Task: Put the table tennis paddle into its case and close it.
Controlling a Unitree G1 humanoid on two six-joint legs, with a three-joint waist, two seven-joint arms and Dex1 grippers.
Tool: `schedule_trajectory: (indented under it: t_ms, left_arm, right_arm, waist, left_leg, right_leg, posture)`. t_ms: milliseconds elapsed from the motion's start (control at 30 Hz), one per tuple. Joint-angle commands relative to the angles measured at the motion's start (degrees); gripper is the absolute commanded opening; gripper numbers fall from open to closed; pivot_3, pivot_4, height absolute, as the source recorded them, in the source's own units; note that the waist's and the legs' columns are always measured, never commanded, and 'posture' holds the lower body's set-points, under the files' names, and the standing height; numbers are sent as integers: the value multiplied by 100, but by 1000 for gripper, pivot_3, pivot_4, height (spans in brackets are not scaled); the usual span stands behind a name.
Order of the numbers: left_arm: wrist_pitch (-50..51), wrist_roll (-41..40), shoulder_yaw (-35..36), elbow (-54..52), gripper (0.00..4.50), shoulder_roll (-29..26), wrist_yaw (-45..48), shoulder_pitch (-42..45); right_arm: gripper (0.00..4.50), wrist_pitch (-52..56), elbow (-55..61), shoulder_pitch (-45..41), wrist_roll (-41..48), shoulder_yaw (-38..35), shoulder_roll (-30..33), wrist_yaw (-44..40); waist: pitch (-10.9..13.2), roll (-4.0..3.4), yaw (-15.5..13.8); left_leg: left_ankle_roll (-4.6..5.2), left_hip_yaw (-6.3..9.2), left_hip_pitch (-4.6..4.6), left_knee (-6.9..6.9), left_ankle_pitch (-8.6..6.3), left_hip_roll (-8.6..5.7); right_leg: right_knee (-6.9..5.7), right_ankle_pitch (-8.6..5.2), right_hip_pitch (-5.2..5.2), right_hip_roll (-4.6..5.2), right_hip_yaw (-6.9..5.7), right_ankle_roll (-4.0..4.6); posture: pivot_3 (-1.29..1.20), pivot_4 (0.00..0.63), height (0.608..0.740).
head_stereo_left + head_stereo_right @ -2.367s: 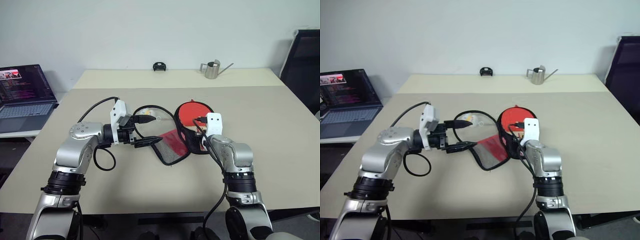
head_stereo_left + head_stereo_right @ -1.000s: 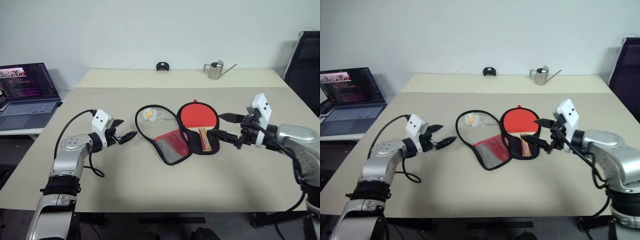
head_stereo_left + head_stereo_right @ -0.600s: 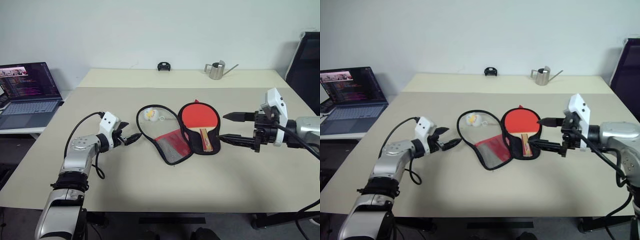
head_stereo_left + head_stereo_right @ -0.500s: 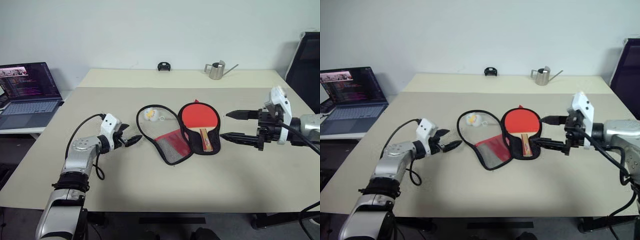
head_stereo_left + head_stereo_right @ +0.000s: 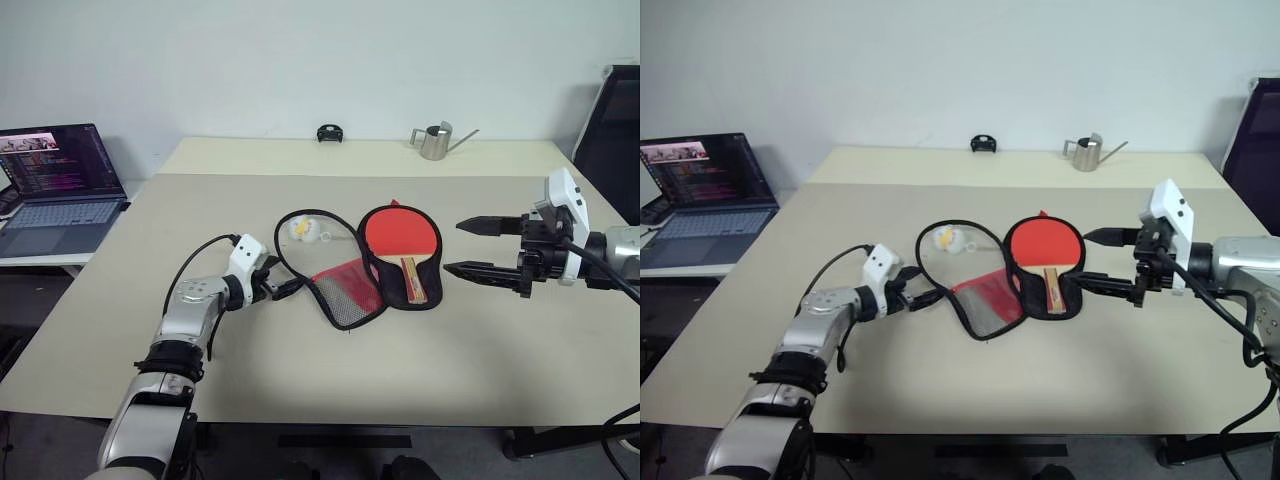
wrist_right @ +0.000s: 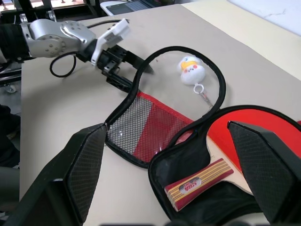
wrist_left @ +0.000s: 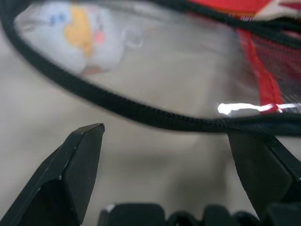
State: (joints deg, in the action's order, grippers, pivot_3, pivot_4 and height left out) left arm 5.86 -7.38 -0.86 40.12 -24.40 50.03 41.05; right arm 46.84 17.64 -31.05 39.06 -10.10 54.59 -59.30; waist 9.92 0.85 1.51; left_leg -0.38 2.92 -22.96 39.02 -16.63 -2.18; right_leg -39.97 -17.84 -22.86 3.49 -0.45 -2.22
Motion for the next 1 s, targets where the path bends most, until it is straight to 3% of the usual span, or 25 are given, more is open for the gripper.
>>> schedule_trajectory:
  t_ms: [33, 333, 533, 767, 1000]
  left_arm:
    - [-215, 27, -63, 58, 4500, 226, -5, 310]
    - [-363, -70, -256, -110, 4500, 959, 392, 1189]
    - [-849, 147, -319, 936, 4500, 1333, 403, 1942]
    - [-1523, 548, -330, 2585, 4500, 1844, -292, 2715]
    - [-1850, 618, -155, 2987, 4500, 1913, -599, 2902]
  right_arm:
    - [4480, -96, 92, -37, 46, -210, 90, 48]
    - [4480, 54, 219, 221, 214, -606, 278, 168]
    - [4480, 241, 507, 562, 374, -940, 275, 432]
    - [4480, 473, 856, 978, 605, -1378, 215, 832]
    - [4480, 588, 918, 1117, 685, -1398, 24, 1382]
  waist:
    - [1, 2, -3]
    - [10, 17, -23]
    - [15, 26, -14]
    - [24, 42, -38]
    - [27, 46, -30]
  left_leg:
    - [0, 0, 0, 0, 0, -1]
    - [-15, 0, -2, 2, 9, -3]
    - [-13, -1, 2, 2, 10, -2]
    - [4, 1, 6, 2, 3, -6]
    - [3, 0, 9, 1, 4, -4]
  right_leg:
    - [1, 0, 1, 0, -1, 0]
    - [2, 0, 4, 1, -5, 0]
    - [2, 0, 9, 0, -10, 0]
    - [5, 0, 19, 1, -14, -1]
    - [2, 0, 19, 1, -13, -1]
  posture:
    - [0, 150, 740]
    - [0, 150, 740]
    - [0, 150, 740]
    - [0, 150, 740]
    - [0, 150, 740]
